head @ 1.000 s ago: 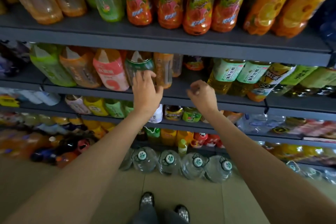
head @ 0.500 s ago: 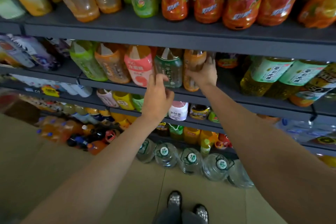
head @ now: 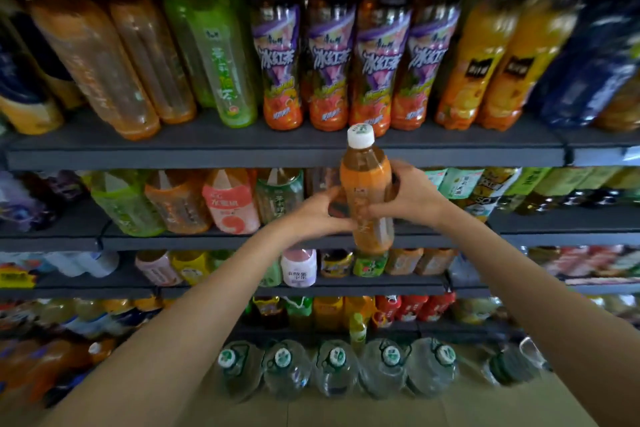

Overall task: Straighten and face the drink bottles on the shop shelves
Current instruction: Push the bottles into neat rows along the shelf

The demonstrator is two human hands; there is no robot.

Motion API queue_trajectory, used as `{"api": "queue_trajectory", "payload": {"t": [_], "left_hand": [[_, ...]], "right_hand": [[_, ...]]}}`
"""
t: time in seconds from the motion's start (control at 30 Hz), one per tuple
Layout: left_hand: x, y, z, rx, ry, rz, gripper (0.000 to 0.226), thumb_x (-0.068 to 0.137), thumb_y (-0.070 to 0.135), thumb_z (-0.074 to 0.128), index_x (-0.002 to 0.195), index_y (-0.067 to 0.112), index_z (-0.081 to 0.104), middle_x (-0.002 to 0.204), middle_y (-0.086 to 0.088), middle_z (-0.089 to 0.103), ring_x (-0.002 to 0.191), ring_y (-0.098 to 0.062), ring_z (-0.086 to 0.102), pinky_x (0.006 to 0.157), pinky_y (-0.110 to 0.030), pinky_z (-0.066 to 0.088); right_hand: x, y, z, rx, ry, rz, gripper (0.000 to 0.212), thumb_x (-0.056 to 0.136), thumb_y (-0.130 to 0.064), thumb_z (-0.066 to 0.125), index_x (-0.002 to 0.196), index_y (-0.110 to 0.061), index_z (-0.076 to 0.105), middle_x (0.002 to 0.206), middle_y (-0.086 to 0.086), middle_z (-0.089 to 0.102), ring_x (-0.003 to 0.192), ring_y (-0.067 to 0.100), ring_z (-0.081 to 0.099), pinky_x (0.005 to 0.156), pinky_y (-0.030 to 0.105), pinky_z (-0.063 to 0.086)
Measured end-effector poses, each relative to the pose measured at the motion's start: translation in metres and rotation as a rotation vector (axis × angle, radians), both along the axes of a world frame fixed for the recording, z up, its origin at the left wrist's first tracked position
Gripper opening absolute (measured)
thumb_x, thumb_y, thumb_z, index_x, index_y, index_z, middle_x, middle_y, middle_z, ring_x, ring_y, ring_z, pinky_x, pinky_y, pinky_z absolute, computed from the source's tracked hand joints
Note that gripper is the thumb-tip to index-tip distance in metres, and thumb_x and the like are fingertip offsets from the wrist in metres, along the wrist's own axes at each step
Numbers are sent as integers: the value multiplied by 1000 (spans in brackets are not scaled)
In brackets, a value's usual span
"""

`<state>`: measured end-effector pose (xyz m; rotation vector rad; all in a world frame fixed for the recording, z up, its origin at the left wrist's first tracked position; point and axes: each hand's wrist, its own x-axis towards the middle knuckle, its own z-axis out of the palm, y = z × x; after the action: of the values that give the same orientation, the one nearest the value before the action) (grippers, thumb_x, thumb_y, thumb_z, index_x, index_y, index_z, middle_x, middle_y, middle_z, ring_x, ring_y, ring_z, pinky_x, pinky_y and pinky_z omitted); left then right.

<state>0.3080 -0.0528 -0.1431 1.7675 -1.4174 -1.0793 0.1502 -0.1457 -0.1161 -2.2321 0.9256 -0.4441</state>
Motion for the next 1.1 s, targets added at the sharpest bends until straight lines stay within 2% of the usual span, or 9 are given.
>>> {"api": "queue_trajectory", "payload": {"t": [0.1, 0.23, 0.4, 0.5, 0.6, 0.8, 0.97, 1.03, 1.1], "left_hand": [[-10, -14, 29, -70, 19, -102, 63, 76, 16, 76, 130, 6, 45, 124, -11, 58, 115, -23, 55, 97, -32, 46], [-19, -27, 80, -276, 56, -98, 73, 76, 17, 76, 137, 13, 37, 121, 3, 55, 113, -12, 54, 88, -18, 47], [-27, -28, 137, -491, -7, -66, 58, 71, 18, 80, 117, 27, 47, 107, 12, 58, 100, -3, 56, 81, -12, 46], [-29, -30, 149, -624, -32, 38, 57, 66, 23, 83, 110, 29, 48, 100, 17, 57, 89, 6, 53, 73, -7, 43], [-32, -39, 150, -716, 11, 191, 59, 62, 23, 86, 109, 24, 50, 107, 6, 61, 98, -7, 57, 82, -21, 44], [-26, -48, 129, -626, -6, 158, 54, 67, 22, 83, 109, 23, 50, 102, 9, 59, 95, -4, 54, 69, -7, 41], [-9, -60, 120, -620, -159, 144, 70, 61, 30, 85, 120, 14, 52, 118, -4, 62, 112, -17, 55, 94, -37, 46], [-3, -63, 114, -611, -185, 142, 71, 61, 30, 85, 121, 13, 52, 119, -3, 61, 113, -17, 54, 96, -39, 46], [2, -64, 106, -582, -194, 139, 68, 63, 28, 85, 121, 14, 52, 116, 2, 59, 111, -13, 53, 93, -32, 45]], "right_hand": [[-12, -6, 44, -4, -137, -110, 42, 66, -24, 84, 99, -16, 60, 93, -4, 64, 92, 14, 61, 74, 21, 47], [-18, -7, 95, -65, -284, -134, 64, 56, -40, 84, 110, -14, 61, 104, 3, 69, 100, 18, 63, 90, 42, 51], [-25, 3, 142, -183, -344, -73, 45, 64, -13, 84, 97, -28, 56, 98, -7, 65, 90, 6, 61, 79, 15, 49], [-25, 6, 158, -330, -366, -99, 57, 64, -23, 85, 112, -19, 54, 109, -2, 59, 91, 9, 57, 77, 20, 48], [-20, 4, 158, -450, -313, -116, 60, 69, -30, 82, 119, -14, 53, 111, 0, 57, 81, 6, 51, 67, 13, 40], [-12, -10, 143, -287, -164, -76, 59, 72, -36, 78, 118, -13, 50, 108, 2, 63, 56, -2, 58, 45, 12, 45], [0, -13, 142, -294, -200, -49, 64, 70, -28, 82, 122, -13, 47, 104, -1, 64, 73, 3, 58, 61, 11, 48], [8, -13, 143, -265, -230, -60, 65, 70, -28, 82, 122, -14, 46, 106, -4, 63, 91, 12, 62, 73, 16, 48], [13, -12, 141, -242, -201, -61, 65, 69, -29, 82, 121, -14, 45, 104, -5, 60, 97, 17, 63, 73, 23, 51]]}}
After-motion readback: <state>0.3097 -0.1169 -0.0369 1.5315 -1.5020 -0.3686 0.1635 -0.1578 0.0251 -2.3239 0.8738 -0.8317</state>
